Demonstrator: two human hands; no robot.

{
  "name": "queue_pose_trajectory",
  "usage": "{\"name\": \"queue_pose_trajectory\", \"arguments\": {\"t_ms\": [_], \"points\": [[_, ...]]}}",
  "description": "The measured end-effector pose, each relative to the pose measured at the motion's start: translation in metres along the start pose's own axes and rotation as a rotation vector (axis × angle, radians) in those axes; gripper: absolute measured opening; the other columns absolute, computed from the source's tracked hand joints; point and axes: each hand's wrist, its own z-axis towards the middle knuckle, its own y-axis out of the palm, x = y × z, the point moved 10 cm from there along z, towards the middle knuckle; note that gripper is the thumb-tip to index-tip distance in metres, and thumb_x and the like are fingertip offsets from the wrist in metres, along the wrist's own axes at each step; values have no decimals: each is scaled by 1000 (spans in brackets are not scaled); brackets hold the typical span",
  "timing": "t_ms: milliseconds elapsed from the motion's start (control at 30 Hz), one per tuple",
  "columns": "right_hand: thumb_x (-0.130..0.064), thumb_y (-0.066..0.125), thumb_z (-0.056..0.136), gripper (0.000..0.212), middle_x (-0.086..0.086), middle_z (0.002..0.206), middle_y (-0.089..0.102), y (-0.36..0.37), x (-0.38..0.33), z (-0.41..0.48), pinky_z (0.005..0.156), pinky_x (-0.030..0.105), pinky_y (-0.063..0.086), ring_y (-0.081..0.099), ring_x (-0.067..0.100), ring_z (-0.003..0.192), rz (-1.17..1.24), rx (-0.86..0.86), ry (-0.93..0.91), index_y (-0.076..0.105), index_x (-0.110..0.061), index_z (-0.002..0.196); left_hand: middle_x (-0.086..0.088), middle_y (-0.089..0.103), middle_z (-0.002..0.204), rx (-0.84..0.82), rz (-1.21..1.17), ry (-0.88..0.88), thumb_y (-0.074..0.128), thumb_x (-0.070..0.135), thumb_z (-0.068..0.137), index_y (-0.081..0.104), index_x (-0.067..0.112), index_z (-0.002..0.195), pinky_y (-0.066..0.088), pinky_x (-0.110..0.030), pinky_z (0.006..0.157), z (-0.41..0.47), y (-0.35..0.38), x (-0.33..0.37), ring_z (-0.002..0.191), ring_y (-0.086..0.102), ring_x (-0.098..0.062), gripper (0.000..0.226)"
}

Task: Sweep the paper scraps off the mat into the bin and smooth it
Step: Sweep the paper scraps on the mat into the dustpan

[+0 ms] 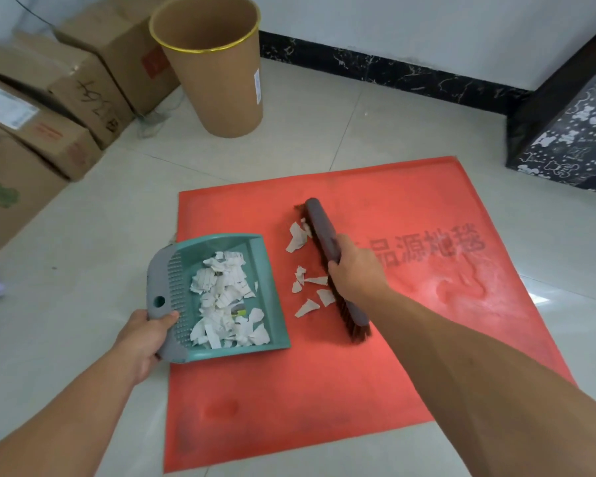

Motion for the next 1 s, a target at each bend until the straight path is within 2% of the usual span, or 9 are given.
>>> {"name": "queue_pose_trajectory", "arguments": {"t_ms": [167,300,500,633,833,1000], "points": [[-20,51,90,49,19,109,65,35,-31,-16,69,34,40,60,39,99,35,-123,-152,41,-20,138,-14,71,109,-2,13,26,62,17,94,61,8,120,57,-49,85,-5,23,0,94,69,-32,27],[-23,51,90,49,19,109,66,40,-41,-29,79,38,43,58,41,103,79,-103,-181,42,-18,138,-16,70,107,46,-7,3,67,20,89,60,9,117,56,-55,84,-2,31,-7,91,69,-35,31],[-26,54,90,49,8,119,67,31,-58,-44,88,33,46,59,31,110,186,-134,-237,46,-24,138,-17,70,106,23,-22,7,61,15,94,61,6,117,55,-51,88,-8,38,-6,95,68,-36,24],[-26,54,87,48,7,113,69,8,-55,-44,81,33,48,62,30,102,223,-29,-231,50,-28,135,-17,70,108,-13,-21,15,60,15,95,60,5,118,55,-43,82,-13,40,-8,96,67,-34,25],[-36,50,78,49,11,95,72,-29,-16,-44,75,41,52,64,37,90,124,168,-140,57,-24,125,-16,70,111,-50,-15,9,62,17,94,57,6,122,56,-36,72,-10,28,-16,95,69,-32,31],[-30,52,84,42,13,83,65,-27,18,-47,61,41,52,60,37,72,22,107,-14,52,-21,125,-15,71,110,-83,55,-2,62,16,94,60,8,121,55,-43,81,-11,14,-21,97,68,-33,28]]}}
